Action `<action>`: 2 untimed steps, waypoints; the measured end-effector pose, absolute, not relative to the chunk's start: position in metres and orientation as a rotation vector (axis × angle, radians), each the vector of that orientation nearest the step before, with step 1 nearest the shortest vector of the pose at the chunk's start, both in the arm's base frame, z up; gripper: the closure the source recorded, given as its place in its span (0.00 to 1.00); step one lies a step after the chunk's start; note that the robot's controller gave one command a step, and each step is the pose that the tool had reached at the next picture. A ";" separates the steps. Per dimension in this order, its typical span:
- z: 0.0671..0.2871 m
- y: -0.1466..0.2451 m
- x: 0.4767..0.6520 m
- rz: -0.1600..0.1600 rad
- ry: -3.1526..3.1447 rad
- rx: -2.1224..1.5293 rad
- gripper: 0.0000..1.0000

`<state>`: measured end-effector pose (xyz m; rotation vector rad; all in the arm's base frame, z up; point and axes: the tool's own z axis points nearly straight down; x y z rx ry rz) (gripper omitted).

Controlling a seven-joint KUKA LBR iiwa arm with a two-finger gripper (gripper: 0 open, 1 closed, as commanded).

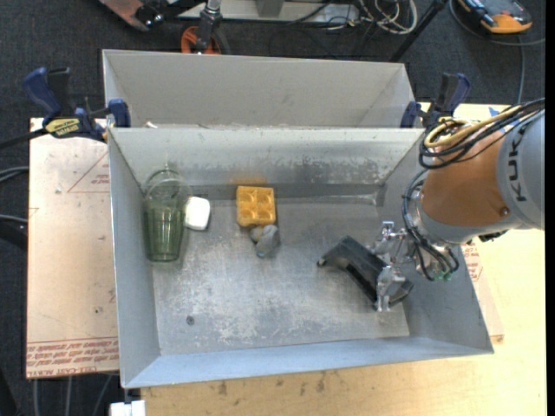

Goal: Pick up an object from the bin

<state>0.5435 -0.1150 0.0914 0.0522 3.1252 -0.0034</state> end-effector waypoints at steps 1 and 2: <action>0.091 -0.115 0.544 -0.003 3.125 0.051 1.00; 0.232 -0.112 0.549 0.001 3.139 0.107 1.00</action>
Offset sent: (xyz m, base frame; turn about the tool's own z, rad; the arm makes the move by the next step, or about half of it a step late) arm 0.0051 0.0026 0.1420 0.0359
